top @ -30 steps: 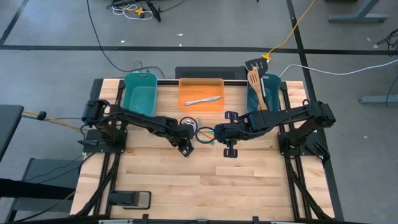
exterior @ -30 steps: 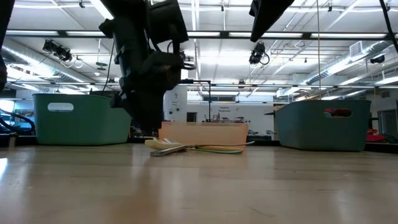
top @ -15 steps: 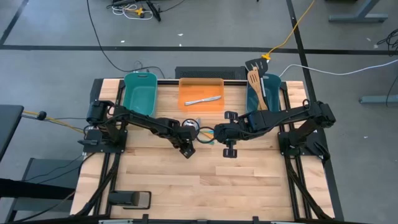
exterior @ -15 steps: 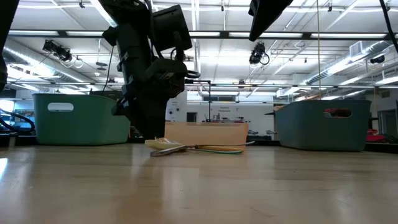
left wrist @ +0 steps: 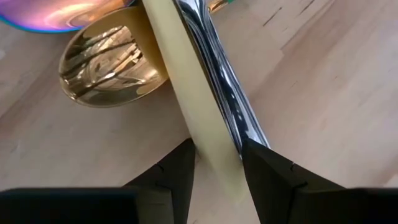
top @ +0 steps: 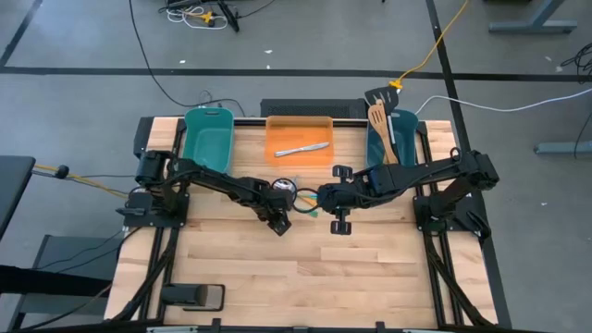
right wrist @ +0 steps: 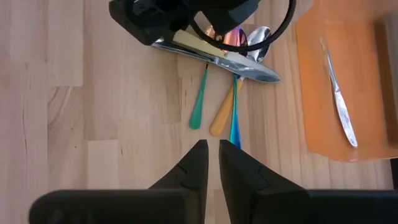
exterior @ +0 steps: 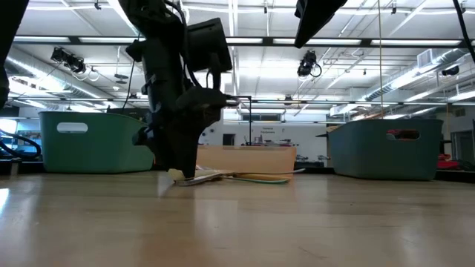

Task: Pick & Place Kitchen Items
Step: Put the yellow knife into the orange bin

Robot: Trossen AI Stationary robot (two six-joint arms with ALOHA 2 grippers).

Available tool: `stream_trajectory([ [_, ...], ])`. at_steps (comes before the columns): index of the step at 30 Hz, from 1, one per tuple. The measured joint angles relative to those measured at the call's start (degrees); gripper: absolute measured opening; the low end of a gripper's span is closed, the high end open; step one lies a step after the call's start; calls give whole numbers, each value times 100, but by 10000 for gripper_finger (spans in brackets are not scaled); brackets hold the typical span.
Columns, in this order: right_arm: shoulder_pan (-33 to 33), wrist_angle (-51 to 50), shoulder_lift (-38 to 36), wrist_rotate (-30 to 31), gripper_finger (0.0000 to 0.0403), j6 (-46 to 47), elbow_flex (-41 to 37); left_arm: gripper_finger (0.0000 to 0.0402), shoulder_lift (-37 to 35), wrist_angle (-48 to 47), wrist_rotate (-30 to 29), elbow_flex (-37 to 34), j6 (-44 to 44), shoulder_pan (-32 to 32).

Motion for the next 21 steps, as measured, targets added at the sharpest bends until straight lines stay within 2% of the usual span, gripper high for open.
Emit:
stream_trajectory([
  [9,0,40,0,2,48,-1,0,138,86,-106,5,7,67,24],
  [12,0,43,0,1,48,-1,1,117,86,-128,5,-1,77,26],
  [17,-1,43,0,2,48,-3,1,57,86,-155,13,-11,95,28],
  [21,-2,44,0,37,48,-13,1,56,86,-174,65,-13,163,28],
])
